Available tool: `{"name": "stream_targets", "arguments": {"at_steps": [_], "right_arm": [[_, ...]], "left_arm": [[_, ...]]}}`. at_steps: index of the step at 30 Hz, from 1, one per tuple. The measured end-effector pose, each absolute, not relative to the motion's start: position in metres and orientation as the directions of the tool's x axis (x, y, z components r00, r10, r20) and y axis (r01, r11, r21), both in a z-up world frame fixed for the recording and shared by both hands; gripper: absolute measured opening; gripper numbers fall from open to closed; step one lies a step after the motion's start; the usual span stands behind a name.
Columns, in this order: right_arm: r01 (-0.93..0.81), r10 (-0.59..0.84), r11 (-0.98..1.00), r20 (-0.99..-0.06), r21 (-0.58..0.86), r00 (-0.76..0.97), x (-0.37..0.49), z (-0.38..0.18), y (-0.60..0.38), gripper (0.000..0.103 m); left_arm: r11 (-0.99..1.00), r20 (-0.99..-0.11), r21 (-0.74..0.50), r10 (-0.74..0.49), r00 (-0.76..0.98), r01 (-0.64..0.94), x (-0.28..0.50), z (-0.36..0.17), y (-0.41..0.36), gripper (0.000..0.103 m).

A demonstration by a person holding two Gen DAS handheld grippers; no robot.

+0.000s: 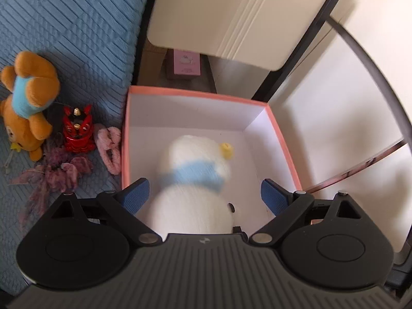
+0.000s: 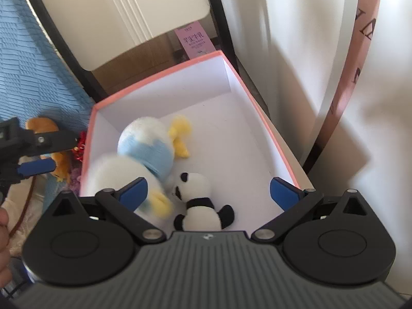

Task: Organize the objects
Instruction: 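Lower the white penguin into the pink box and open left tool, then withdraw both tools from the pink box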

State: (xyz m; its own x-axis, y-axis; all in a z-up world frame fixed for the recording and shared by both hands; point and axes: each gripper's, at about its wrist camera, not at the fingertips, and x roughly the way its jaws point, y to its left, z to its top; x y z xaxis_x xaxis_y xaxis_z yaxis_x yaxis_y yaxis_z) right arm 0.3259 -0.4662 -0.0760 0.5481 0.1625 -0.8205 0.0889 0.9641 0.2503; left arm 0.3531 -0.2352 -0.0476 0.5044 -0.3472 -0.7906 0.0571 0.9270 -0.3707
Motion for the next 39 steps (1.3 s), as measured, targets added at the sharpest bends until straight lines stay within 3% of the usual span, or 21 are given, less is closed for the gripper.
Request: {"name": "stream_targets", "arguments": {"at_steps": [20, 39], "right_arm": [[-0.053, 0.251, 0.958, -0.733, 0.282, 0.633, 0.247, 0.009, -0.381, 0.103], [-0.120, 0.270, 0.960, -0.711, 0.255, 0.650, 0.178, 0.016, -0.297, 0.103]], "left_arm": [[0.949, -0.708, -0.315, -0.256, 0.659, 0.029, 0.239, 0.033, -0.130, 0.096], [0.942, -0.672, -0.336, -0.226, 0.705, -0.019, 0.156, 0.030, -0.030, 0.096]]}}
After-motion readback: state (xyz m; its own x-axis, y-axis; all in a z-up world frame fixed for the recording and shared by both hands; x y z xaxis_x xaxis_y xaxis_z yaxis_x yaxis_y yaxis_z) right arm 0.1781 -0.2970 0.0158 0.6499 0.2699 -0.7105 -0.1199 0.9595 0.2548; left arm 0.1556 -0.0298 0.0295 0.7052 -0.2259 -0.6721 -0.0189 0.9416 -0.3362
